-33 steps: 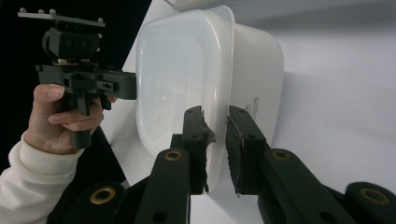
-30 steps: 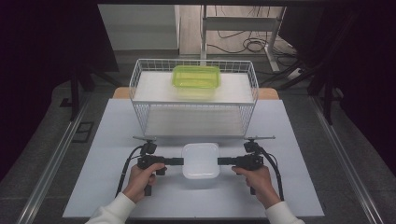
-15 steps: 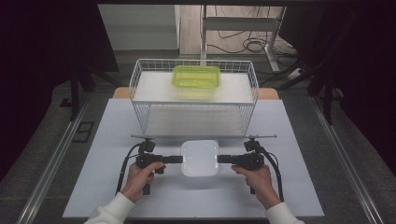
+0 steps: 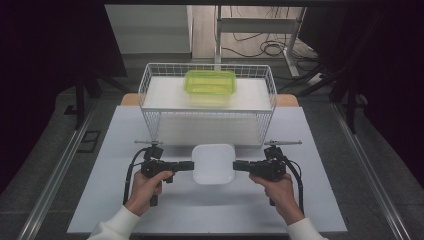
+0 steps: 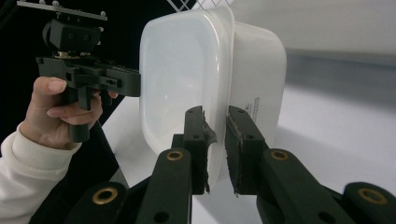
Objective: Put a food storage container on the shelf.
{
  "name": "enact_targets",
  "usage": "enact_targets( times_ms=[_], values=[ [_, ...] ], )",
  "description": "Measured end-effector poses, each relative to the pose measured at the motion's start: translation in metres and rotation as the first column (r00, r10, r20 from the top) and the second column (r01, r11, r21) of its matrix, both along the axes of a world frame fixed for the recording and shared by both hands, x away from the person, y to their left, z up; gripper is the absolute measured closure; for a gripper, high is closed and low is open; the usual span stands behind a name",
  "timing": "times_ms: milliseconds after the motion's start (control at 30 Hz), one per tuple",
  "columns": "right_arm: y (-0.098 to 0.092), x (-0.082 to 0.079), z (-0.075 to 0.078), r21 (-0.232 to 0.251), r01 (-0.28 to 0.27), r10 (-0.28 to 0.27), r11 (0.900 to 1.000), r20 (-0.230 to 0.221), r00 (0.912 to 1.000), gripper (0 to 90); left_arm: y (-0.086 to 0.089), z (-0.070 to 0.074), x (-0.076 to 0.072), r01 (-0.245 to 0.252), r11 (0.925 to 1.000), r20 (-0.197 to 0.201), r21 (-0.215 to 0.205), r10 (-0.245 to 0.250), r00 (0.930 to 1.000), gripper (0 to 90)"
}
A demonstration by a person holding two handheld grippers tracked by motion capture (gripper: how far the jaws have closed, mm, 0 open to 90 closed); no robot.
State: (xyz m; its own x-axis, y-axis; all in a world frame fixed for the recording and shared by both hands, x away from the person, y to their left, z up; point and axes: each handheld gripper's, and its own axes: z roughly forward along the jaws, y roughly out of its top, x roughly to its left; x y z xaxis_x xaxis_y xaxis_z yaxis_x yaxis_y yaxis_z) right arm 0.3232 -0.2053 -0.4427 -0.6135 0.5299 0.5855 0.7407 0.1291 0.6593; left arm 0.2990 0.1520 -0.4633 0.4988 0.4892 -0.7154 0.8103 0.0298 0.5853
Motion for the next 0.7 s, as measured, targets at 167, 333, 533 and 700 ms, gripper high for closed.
enact_targets(
  times_ms=[167,333,533,700],
  values=[
    [0.001,-0.004,0.009,0.004,-0.004,0.004,1.000,0.037,0.9993,78.6,0.001,0.009,-0.003,0.004,1.0000,0.033,0.001,-0.004,0.9995,80.2],
    [0.002,-0.006,0.017,0.009,-0.009,0.009,1.000,0.069,0.9976,78.6,0.002,0.018,-0.005,0.001,1.0000,0.064,0.004,-0.001,0.9980,80.3],
    [0.002,-0.009,0.028,0.018,-0.016,0.014,1.000,0.114,0.9934,78.5,0.003,0.031,-0.009,-0.006,0.9999,0.105,0.009,0.005,0.9945,80.2],
    [0.003,-0.010,0.036,0.019,-0.023,0.020,1.000,0.143,0.9895,78.6,0.004,0.040,-0.009,-0.005,0.9999,0.132,0.013,0.003,0.9912,80.2]
  ],
)
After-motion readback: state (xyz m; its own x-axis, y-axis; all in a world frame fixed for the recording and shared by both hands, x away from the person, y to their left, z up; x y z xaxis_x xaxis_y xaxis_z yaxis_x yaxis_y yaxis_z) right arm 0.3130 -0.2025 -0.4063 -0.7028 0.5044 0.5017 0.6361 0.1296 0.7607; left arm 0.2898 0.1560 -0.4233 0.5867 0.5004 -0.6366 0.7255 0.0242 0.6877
